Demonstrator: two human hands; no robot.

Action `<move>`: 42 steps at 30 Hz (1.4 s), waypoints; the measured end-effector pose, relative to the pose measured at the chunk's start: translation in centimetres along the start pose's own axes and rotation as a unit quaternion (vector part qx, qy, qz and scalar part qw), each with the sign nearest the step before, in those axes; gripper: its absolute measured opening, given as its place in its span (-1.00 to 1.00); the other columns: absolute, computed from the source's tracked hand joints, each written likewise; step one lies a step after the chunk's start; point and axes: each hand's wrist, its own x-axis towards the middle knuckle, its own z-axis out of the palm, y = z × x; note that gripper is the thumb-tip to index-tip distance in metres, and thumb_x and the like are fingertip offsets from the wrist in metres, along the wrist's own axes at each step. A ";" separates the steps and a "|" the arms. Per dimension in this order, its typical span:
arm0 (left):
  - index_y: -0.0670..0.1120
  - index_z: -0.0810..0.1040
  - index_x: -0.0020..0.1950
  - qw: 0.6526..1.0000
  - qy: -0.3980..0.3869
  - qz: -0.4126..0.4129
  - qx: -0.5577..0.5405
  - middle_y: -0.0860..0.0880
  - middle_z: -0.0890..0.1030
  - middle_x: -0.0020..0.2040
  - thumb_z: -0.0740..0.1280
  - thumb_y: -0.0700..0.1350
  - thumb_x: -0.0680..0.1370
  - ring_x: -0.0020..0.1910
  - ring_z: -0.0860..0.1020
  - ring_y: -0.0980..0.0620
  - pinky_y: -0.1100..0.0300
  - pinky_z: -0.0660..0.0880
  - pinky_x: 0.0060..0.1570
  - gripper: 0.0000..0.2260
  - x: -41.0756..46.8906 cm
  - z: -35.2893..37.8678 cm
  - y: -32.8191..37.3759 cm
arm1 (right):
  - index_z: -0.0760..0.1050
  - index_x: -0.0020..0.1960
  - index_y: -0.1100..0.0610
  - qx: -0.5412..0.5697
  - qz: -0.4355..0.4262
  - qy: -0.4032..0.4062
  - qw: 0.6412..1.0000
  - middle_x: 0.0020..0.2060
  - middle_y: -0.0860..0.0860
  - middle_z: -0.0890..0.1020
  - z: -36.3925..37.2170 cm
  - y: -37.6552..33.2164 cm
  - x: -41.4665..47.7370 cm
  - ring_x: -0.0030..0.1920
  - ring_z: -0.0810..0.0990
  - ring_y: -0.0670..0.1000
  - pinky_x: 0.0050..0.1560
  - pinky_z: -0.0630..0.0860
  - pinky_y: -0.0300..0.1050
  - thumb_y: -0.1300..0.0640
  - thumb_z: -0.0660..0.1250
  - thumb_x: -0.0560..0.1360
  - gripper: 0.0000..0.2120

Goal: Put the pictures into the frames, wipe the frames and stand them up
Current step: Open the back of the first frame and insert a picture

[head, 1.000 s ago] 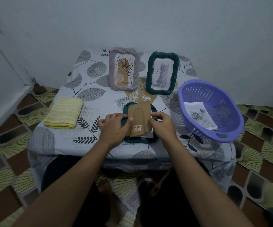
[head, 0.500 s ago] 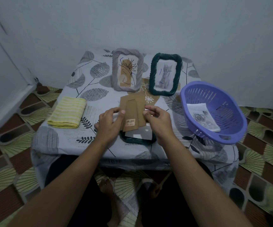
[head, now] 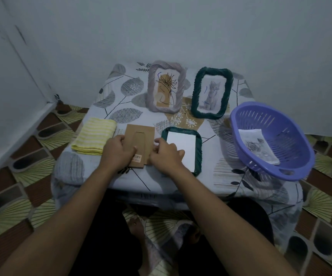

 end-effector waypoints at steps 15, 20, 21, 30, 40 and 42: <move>-0.26 0.36 0.40 0.988 -0.059 0.004 0.139 -0.29 0.32 0.35 0.33 0.01 0.57 0.27 0.43 -0.30 -0.08 0.42 0.26 -0.50 0.3 0.6 -0.1 | 0.38 0.23 0.14 -0.201 -0.119 0.009 0.972 0.14 0.12 0.59 0.0 -0.3 -0.8 0.24 0.37 0.20 0.13 0.21 0.13 0.13 0.11 0.57 -0.74; -0.11 0.40 0.40 0.951 0.022 0.156 0.265 -0.20 0.46 0.28 0.34 -0.14 0.50 0.20 0.45 -0.23 -0.08 0.42 0.11 -0.54 -0.5 0.8 2.2 | 0.42 0.41 0.06 -0.076 -0.115 0.042 0.990 0.27 0.03 0.57 -1.5 1.3 -0.8 0.30 0.38 0.15 0.24 0.21 0.09 0.17 0.19 0.54 -0.57; -0.08 0.42 0.38 0.944 0.025 0.183 0.274 -0.16 0.48 0.27 0.33 -0.14 0.51 0.19 0.45 -0.21 -0.07 0.40 0.11 -0.57 -0.6 1.0 3.0 | 0.45 0.39 0.04 -0.060 -0.110 0.057 0.990 0.27 0.01 0.58 -2.0 1.8 -0.9 0.30 0.39 0.14 0.25 0.23 0.09 0.18 0.21 0.53 -0.56; 0.02 0.53 0.28 0.936 -0.083 0.287 0.185 -0.04 0.54 0.23 0.30 0.02 0.57 0.21 0.43 -0.09 -0.01 0.36 0.19 -0.71 -0.4 4.6 7.0 | 0.47 0.36 -0.01 -0.102 -0.050 0.134 0.984 0.35 0.03 0.46 -5.5 8.9 -1.0 0.34 0.35 0.13 0.27 0.28 0.08 0.13 0.23 0.54 -0.61; 0.06 0.25 0.52 0.943 -0.130 0.180 0.249 -0.04 0.30 0.47 0.15 0.34 0.57 0.42 0.26 -0.13 -0.17 0.19 0.30 -0.41 1.3 7.6 7.1 | 0.29 0.50 -0.11 -0.144 -0.047 0.116 0.982 0.45 0.05 0.34 -5.6 12.9 -1.3 0.40 0.27 0.12 0.35 0.18 0.13 -0.15 0.10 0.64 -0.55; 0.05 0.29 0.49 0.942 -0.128 0.176 0.256 -0.04 0.31 0.46 0.14 0.35 0.57 0.40 0.28 -0.14 -0.18 0.21 0.29 -0.41 1.3 7.8 6.8 | 0.27 0.51 -0.14 -0.155 -0.050 0.112 0.980 0.45 0.03 0.33 -5.5 12.9 -1.3 0.41 0.24 0.10 0.35 0.16 0.12 -0.19 0.10 0.63 -0.53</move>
